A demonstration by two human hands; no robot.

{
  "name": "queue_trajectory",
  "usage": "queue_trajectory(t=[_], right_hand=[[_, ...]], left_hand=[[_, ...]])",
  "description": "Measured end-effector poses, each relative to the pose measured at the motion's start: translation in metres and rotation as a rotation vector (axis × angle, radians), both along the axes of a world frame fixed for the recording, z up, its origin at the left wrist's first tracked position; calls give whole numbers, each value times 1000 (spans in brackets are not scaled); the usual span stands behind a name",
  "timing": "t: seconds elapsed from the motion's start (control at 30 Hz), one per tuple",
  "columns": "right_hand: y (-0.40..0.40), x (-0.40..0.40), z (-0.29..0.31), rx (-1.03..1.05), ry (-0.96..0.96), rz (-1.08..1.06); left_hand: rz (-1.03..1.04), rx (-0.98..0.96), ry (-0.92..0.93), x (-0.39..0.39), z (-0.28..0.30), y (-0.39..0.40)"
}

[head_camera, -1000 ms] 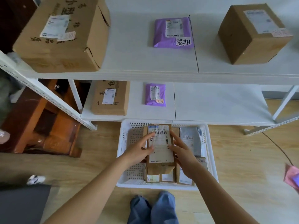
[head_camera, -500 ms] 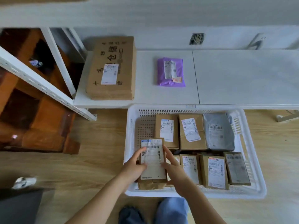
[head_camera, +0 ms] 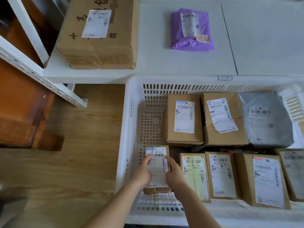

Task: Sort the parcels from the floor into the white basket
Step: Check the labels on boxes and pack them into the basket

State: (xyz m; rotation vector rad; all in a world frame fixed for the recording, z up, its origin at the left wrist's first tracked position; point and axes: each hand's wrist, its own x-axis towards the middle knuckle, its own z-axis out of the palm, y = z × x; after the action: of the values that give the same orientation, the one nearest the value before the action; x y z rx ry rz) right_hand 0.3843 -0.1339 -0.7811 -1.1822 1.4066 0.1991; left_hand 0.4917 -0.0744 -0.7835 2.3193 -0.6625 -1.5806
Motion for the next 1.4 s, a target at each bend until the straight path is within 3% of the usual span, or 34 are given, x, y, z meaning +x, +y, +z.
queue_trajectory(t=[0.17,0.27,0.37,0.47,0.63,0.93,1.4], right_hand=[[-5,9,-47,26,114,56],[-6,15,-65,-4,193,202],[-6,25,-76,-47,286,315],[-6,28,-76,-85,388,451],[-6,27,-54,-79,347,479],[-23,3,111,-244,352,479],[-65,-2,434,-410,410,598]], left_hand=[[-102,25,-95,-4,-52,-7],[-185,55,-170,-6,-79,-9],[-128,71,-179,-7,-98,-5],[-71,53,-163,-9,-105,-3],[-118,101,-126,-3,-83,-10],[-409,59,-299,14,94,-23],[-532,-32,-506,44,445,-54]])
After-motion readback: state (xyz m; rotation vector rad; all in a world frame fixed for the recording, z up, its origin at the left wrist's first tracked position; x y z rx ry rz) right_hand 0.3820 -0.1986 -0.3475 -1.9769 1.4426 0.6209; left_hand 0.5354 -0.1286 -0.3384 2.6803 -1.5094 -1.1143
